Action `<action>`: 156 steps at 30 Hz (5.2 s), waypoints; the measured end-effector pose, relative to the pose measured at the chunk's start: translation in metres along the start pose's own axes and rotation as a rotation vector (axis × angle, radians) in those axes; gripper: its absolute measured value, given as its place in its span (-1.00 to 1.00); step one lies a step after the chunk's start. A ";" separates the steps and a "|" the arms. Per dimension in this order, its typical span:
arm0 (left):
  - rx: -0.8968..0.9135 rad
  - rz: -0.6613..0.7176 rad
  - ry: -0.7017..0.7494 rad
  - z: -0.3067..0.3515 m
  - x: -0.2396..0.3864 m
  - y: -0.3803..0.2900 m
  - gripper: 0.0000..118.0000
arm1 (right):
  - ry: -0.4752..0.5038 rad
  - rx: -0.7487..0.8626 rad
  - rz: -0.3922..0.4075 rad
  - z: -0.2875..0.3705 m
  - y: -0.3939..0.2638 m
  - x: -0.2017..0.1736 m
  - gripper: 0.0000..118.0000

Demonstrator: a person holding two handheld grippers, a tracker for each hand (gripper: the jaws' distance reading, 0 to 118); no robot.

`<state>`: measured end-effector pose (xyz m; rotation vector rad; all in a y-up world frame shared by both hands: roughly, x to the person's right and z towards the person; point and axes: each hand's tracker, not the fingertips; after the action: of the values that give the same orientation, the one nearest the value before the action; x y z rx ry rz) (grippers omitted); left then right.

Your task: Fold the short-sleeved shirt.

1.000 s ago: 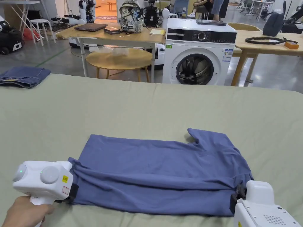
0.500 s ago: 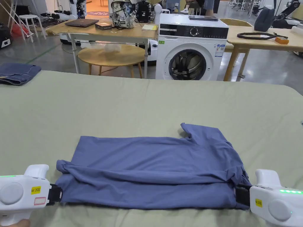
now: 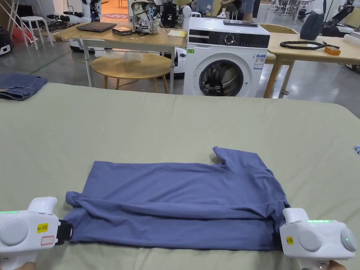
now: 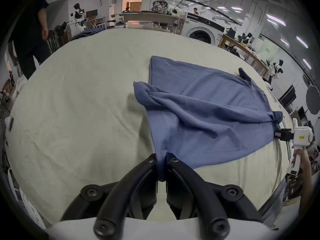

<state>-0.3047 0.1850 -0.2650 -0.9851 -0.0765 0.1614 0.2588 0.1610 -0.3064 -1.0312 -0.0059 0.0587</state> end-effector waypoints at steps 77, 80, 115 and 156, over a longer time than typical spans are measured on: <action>0.186 0.012 -0.007 0.012 -0.010 0.093 -1.00 | -0.001 0.707 -0.036 0.120 -0.017 -0.133 -1.00; 0.057 0.014 0.005 -0.019 -0.025 0.122 -1.00 | -0.008 0.676 -0.034 0.107 -0.012 -0.130 -1.00; 0.133 -0.106 0.048 -0.024 0.012 0.105 -1.00 | -0.043 0.388 -0.082 0.051 0.067 -0.028 -1.00; 0.241 0.028 -0.057 0.072 -0.013 0.044 -1.00 | 0.037 0.238 -0.054 0.130 0.037 0.015 -1.00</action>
<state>-0.3318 0.2657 -0.2622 -0.7411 -0.0933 0.2188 0.2674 0.2924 -0.2713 -0.7932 0.0070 -0.0093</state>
